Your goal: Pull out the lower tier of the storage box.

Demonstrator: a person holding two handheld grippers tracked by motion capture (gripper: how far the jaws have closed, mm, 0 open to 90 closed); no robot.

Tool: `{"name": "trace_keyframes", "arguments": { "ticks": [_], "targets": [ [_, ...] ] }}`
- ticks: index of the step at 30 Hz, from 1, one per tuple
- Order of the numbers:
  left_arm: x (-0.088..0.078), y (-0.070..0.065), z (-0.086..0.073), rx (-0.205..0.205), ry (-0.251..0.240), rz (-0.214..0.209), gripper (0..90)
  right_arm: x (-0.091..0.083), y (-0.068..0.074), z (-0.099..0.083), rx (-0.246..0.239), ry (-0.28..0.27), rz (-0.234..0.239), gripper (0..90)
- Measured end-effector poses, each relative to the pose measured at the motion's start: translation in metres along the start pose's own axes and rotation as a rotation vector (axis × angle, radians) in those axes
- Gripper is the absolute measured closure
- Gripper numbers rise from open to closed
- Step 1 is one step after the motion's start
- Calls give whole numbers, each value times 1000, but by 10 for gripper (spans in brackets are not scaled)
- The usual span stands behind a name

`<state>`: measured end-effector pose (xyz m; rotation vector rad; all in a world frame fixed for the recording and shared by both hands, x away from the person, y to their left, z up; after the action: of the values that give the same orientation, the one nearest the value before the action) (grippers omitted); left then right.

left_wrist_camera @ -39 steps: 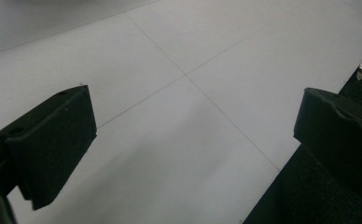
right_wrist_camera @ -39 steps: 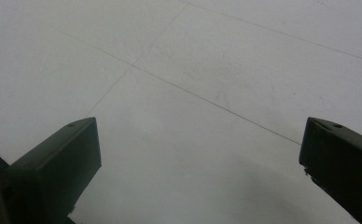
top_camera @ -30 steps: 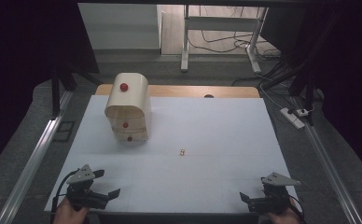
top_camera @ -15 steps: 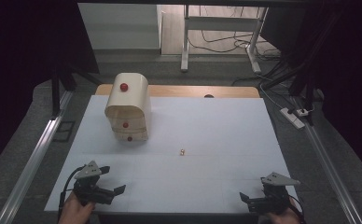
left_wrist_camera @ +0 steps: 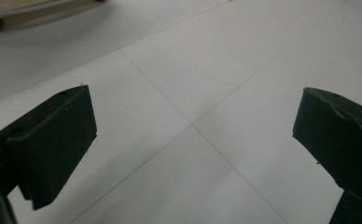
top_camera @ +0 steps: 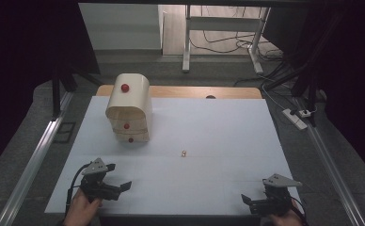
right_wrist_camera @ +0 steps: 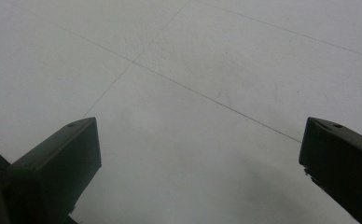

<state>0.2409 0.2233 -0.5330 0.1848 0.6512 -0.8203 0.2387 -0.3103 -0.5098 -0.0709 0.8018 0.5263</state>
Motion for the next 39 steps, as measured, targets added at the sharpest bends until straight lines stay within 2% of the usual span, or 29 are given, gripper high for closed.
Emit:
{"name": "trace_keyframes", "arguments": {
  "ticks": [10, 19, 27, 33, 39],
  "targets": [
    [9, 5, 6, 20, 1, 1, 0, 0, 0, 0, -4, 4, 0, 0],
    [15, 11, 13, 4, -28, -10, 0, 2, 0, 0, -5, 10, -2, 0],
    [24, 13, 18, 41, -6, 24, 0, 2, 0, 0, -8, 18, 0, 0],
    [29, 18, 23, 22, -8, 32, 0, 2, 0, 0, -10, 21, 0, 0],
    [34, 21, 25, 32, 23, 66, 0, 3, 0, 0, -10, 23, 1, 0]
  ]
}}
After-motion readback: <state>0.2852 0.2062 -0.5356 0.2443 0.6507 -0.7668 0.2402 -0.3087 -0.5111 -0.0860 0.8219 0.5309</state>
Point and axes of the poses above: each handheld gripper's, and its own axes: x roughly forward along the jaws, z roughly out of its top, y roughly to its left, the point moved 1 cm from there along x, roughly forward along the jaws, and after that the axes turned 9 degrees about x, right-handed, at the moved point
